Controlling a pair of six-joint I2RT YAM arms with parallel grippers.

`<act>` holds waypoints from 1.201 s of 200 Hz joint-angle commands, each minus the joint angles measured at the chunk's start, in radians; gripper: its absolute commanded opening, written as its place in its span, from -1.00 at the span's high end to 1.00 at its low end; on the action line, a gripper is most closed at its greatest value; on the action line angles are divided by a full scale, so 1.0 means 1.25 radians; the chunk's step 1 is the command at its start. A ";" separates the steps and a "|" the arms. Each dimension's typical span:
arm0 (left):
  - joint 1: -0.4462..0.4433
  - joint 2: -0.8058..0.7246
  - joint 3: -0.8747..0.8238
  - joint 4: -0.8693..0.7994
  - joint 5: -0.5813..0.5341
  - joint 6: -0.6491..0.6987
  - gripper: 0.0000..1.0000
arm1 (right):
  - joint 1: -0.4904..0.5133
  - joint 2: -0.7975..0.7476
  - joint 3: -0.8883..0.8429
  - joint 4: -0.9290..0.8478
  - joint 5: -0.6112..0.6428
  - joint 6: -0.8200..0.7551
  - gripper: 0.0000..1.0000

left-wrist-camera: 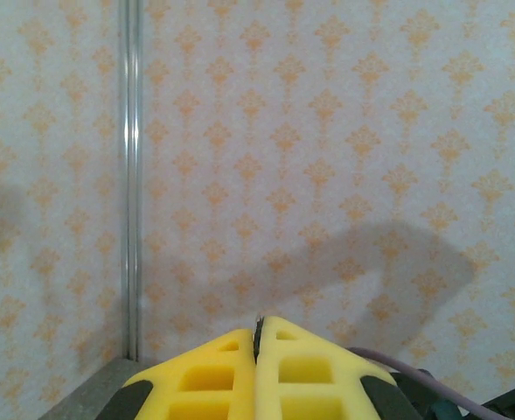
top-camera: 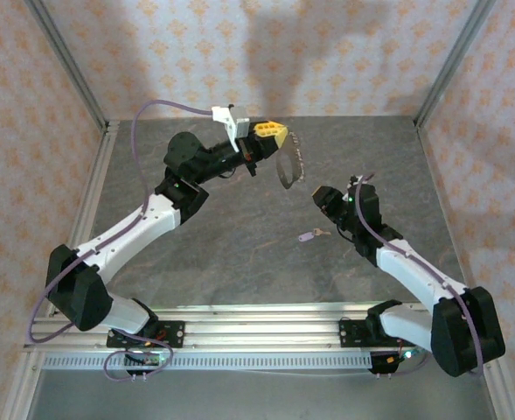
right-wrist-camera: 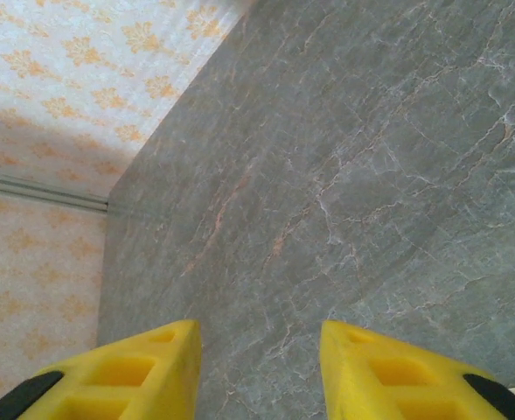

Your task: Put the keys on the keyring

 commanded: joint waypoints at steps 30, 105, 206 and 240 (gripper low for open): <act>-0.011 -0.043 0.025 -0.008 0.019 0.077 1.00 | -0.003 0.013 -0.006 0.004 -0.005 -0.002 0.21; -0.011 -0.056 -0.009 -0.014 -0.053 0.056 1.00 | -0.002 0.015 0.007 -0.051 0.000 -0.005 0.22; -0.011 -0.115 -0.214 0.047 -0.339 -0.089 1.00 | 0.022 0.048 0.101 -0.430 0.120 -0.056 0.32; -0.012 -0.156 -0.261 0.048 -0.344 -0.100 1.00 | 0.079 0.140 0.176 -0.515 0.207 -0.086 0.37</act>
